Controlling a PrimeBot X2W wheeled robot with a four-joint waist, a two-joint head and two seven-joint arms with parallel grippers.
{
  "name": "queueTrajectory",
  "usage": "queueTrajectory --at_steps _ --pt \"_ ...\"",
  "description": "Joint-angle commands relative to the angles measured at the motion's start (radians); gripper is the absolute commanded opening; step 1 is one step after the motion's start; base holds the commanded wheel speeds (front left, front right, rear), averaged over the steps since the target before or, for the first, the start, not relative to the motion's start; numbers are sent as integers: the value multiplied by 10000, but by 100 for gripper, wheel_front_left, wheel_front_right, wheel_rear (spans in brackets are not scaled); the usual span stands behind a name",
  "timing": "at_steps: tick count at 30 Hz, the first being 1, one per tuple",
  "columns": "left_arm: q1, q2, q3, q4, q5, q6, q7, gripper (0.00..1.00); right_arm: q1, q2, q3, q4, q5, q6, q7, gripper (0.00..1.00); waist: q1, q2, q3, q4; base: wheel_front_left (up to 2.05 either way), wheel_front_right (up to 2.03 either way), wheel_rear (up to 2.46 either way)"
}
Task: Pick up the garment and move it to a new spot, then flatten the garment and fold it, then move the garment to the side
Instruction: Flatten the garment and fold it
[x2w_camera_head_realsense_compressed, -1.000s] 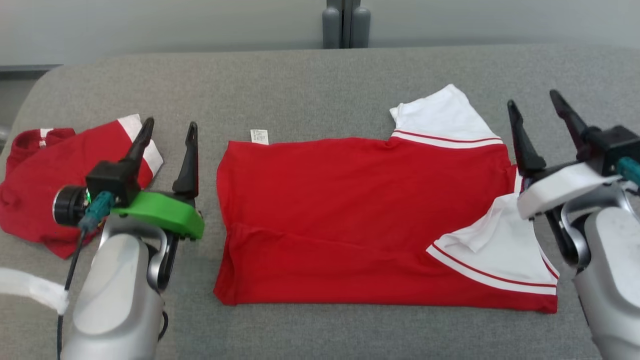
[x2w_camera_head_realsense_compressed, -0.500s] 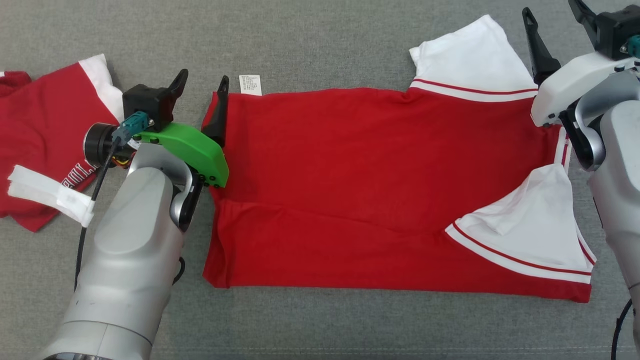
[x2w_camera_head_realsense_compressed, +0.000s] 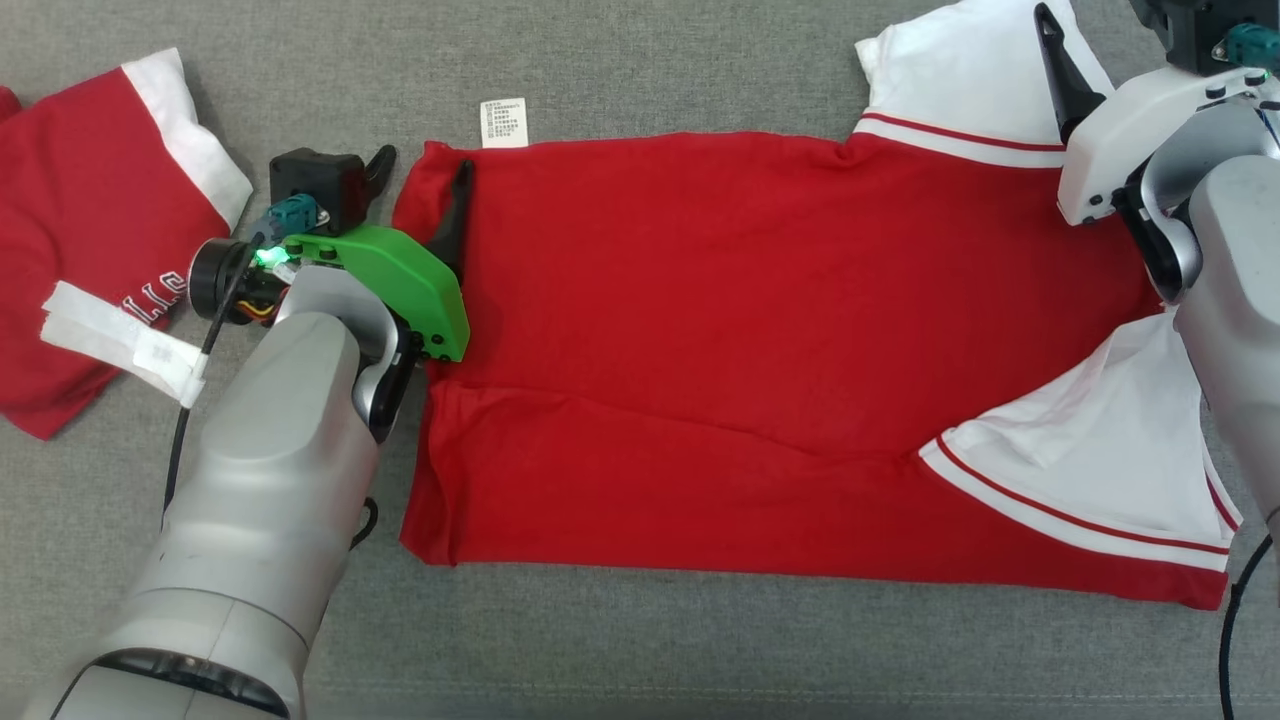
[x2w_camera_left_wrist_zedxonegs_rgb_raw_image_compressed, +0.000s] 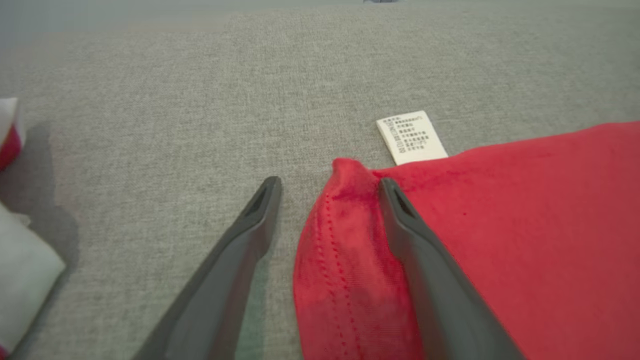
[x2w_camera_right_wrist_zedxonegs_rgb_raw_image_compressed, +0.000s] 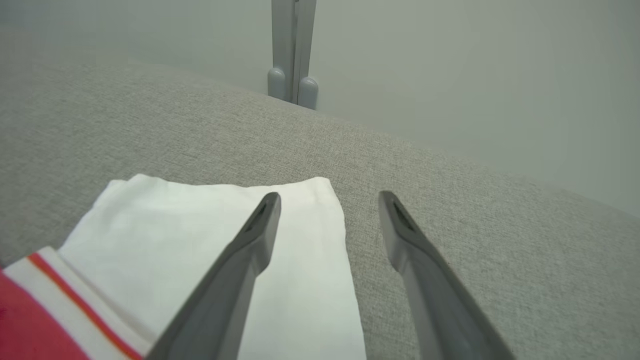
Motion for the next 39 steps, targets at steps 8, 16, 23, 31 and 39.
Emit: queueTrajectory --at_steps 8,16,23,31,39 --pt "-549 -137 -767 53 -728 -23 -216 0 -1088 -183 456 1081 519 -15 210 100 -1 0 432 322 0 0 0" --pt "-761 -222 -1336 -432 -1058 -11 -499 0 -2006 -411 927 2012 904 -15 748 100 -1 0 707 837 0 0 0" --pt "-791 -214 -1474 -989 -955 -13 -532 0 -2175 -254 1084 2864 1475 -15 1778 0 -1 0 654 850 0 0 0" --pt "-378 -6 -1213 -1243 -689 -12 -536 0 -2232 -273 1254 2509 2099 -18 832 0 -1 0 250 427 0 0 0" --pt "222 215 -847 -1325 -558 -12 -528 0 -1206 -477 1569 1595 2603 -16 -849 0 -1 0 -482 54 0 0 0"
